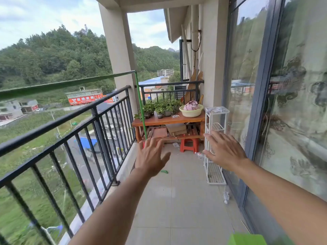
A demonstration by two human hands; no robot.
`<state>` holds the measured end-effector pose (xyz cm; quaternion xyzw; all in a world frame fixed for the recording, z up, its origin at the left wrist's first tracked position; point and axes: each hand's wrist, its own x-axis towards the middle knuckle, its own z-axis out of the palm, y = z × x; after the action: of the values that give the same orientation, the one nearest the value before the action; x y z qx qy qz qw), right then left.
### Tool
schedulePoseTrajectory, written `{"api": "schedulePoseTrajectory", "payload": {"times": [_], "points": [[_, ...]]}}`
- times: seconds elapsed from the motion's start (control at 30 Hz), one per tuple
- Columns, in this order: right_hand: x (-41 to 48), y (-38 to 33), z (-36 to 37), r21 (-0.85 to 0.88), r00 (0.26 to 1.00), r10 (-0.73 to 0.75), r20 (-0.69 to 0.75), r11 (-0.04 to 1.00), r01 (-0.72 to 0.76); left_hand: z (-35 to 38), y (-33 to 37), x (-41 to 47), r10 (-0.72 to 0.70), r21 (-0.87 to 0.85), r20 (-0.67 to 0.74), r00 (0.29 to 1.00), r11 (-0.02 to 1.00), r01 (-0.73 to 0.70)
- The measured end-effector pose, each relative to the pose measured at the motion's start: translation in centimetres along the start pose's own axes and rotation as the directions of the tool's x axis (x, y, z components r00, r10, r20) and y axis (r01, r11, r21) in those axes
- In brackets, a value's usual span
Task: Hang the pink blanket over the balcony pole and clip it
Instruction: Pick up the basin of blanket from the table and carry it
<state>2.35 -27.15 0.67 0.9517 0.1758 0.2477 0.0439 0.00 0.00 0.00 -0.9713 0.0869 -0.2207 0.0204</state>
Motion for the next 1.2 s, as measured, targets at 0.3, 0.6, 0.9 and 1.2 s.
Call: {"api": "schedulePoseTrajectory", "payload": {"times": [0.3,0.6,0.9,1.2], "points": [[12.5,5.9,9.7,0.067,0.999,0.004,0.054,0.998,-0.007,8.4,-1.0,14.5,-0.011,0.017,-0.002,1.000,1.000,0.011],[27.1,8.5,17.7,0.071,0.996,-0.057,0.064,0.996,0.053,15.7,-5.2,27.5,-0.049,0.016,-0.003,0.999,0.999,0.049],[45.1,11.4,28.2,0.032,0.994,-0.003,0.111,0.999,0.000,25.6,-12.7,45.6,-0.004,0.025,0.025,1.000,1.000,0.003],[60.2,18.6,36.9,0.003,0.983,0.124,0.133,0.992,-0.125,33.8,-15.6,64.6,0.105,0.011,0.005,0.994,0.994,-0.105]]}}
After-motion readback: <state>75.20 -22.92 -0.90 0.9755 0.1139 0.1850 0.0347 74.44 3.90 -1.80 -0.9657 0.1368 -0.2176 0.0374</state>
